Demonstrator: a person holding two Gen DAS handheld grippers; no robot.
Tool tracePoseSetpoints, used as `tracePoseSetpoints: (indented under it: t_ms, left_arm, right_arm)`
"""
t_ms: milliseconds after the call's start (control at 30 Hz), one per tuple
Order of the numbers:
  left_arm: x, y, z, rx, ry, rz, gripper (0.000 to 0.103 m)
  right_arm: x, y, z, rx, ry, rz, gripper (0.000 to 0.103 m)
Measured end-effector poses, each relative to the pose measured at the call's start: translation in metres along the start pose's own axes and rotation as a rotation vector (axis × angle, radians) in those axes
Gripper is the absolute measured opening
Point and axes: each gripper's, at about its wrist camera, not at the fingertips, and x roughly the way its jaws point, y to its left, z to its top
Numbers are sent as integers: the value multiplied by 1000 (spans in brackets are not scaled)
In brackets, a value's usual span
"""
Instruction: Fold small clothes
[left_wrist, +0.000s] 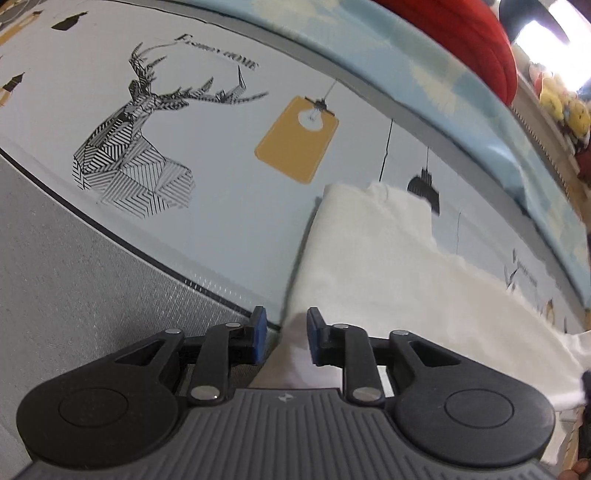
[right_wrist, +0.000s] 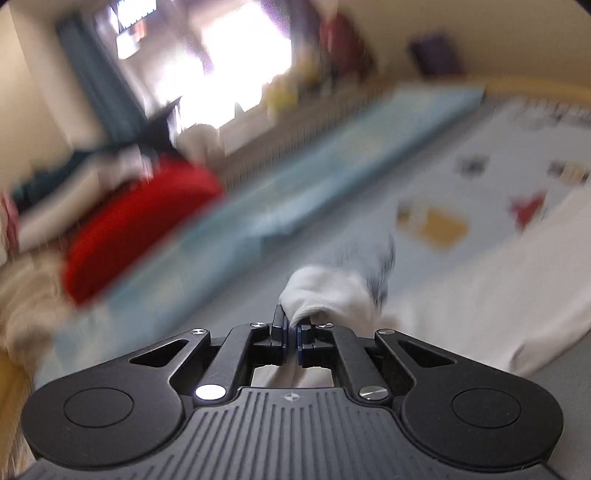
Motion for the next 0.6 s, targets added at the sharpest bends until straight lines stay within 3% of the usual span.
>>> tracePoseSetpoints:
  t_ms: [67,133,200,267,333,467,600]
  left_arm:
    - [6,-3,-4,37,18,40,28]
    - [10,-2,-6,26,22,54,28]
    - [8,0,-4,-9,-6,28,28]
    - [5,-1,0,-17,-41,-6,29]
    - [5,-2,5,-19,-72,-48,38]
    - [15,-4,14,-37,-92,-95,41]
    - [26,-4,20,-68,-106,-131,43]
  right_arm:
    - [8,-11,-4,8,75,-139,7]
    - [37,-40,-18,71,292,-271,9]
    - [51,-72,-27,216,400,-328,7]
    - [50,-78,-19,237,376,-323,9]
    - [49,-71,-8,165,316,-330,18]
    - [53,-80,0,168,302,-339,18]
    - [51,-87,-1,179,282,-353,4]
